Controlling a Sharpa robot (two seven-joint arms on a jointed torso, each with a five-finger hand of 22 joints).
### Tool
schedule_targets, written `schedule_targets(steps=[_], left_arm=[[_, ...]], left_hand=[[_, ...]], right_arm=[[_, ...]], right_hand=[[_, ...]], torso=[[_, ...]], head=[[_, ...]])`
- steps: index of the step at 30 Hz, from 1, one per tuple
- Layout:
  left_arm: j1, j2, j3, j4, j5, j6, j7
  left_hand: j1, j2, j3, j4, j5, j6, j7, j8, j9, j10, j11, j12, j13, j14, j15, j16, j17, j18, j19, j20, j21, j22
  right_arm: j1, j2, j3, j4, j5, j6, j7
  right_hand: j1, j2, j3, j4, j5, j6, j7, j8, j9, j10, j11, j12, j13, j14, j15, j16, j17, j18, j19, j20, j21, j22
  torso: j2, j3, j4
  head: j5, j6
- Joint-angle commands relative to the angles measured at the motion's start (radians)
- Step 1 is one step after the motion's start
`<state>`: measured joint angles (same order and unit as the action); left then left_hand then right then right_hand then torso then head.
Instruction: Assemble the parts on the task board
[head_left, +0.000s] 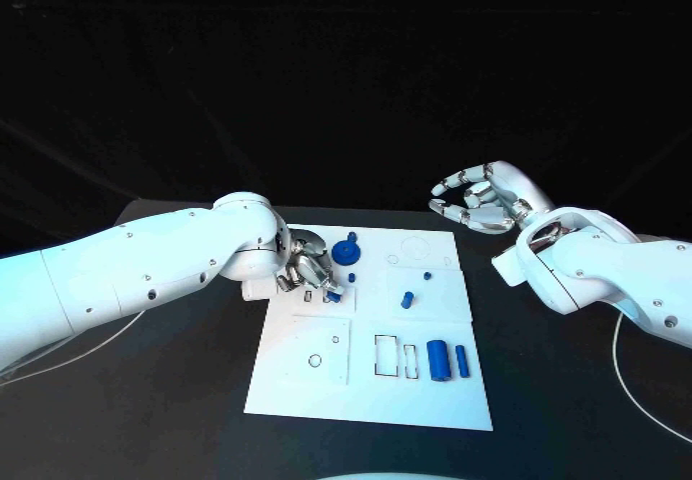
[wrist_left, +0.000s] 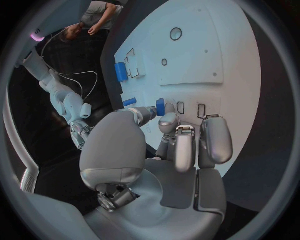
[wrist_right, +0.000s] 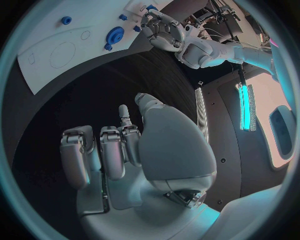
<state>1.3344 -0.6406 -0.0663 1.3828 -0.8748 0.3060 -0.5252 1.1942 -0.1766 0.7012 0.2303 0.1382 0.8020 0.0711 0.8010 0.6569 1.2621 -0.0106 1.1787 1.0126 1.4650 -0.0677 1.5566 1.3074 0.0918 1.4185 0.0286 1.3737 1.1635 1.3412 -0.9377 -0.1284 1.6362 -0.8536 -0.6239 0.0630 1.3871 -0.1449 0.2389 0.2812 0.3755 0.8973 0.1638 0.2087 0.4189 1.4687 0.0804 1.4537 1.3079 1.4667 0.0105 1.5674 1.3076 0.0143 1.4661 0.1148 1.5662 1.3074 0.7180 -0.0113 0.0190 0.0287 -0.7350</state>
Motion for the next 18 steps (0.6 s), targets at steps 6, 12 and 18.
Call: schedule_targets(steps=[6,12,18], left_arm=[[-0.006,-0.028,0.000,0.059,-0.015,-0.150,0.026],[-0.017,-0.049,-0.003,0.097,-0.133,-0.202,0.030],[-0.026,-0.058,-0.007,0.108,-0.192,-0.209,0.026]], left_hand=[[-0.028,-0.014,0.190,-0.198,0.079,0.011,-0.007,0.014,0.013,0.028,-0.003,0.023,0.026,0.099,-0.007,0.002,0.242,-0.011,-0.001,-0.006,0.004,0.000],[-0.028,-0.014,0.190,-0.199,0.082,0.012,-0.008,0.014,0.014,0.029,-0.003,0.023,0.027,0.101,-0.007,0.004,0.246,-0.012,0.001,-0.006,0.007,0.004],[-0.028,-0.016,0.192,-0.201,0.087,0.014,-0.008,0.015,0.014,0.033,-0.004,0.027,0.032,0.100,-0.008,0.004,0.245,-0.012,0.002,-0.006,0.007,0.005]], right_arm=[[-0.002,-0.008,0.000,0.000,-0.008,0.001,0.000],[-0.002,-0.012,0.000,0.000,-0.007,-0.002,0.001],[-0.002,-0.016,-0.001,-0.001,-0.007,-0.008,0.001]], right_hand=[[-0.002,-0.009,0.006,0.003,0.006,-0.003,-0.005,0.005,-0.001,0.013,-0.007,-0.001,0.174,0.104,-0.009,0.003,0.263,-0.014,0.105,-0.009,0.005,0.263],[-0.004,-0.010,0.007,0.004,0.007,-0.003,-0.005,0.006,-0.001,0.013,-0.007,-0.002,0.174,0.104,-0.009,0.003,0.263,-0.014,0.105,-0.009,0.005,0.263],[-0.006,-0.011,0.007,0.005,0.009,-0.004,-0.005,0.006,-0.001,0.012,-0.006,-0.003,0.173,0.104,-0.009,0.003,0.263,-0.014,0.105,-0.009,0.005,0.263]], torso=[[0.001,-0.0004,0.0037],[-0.001,0.0013,0.0063],[-0.001,0.0007,0.0048]], head=[[0.002,-0.001],[0.002,-0.004],[0.008,-0.004]])
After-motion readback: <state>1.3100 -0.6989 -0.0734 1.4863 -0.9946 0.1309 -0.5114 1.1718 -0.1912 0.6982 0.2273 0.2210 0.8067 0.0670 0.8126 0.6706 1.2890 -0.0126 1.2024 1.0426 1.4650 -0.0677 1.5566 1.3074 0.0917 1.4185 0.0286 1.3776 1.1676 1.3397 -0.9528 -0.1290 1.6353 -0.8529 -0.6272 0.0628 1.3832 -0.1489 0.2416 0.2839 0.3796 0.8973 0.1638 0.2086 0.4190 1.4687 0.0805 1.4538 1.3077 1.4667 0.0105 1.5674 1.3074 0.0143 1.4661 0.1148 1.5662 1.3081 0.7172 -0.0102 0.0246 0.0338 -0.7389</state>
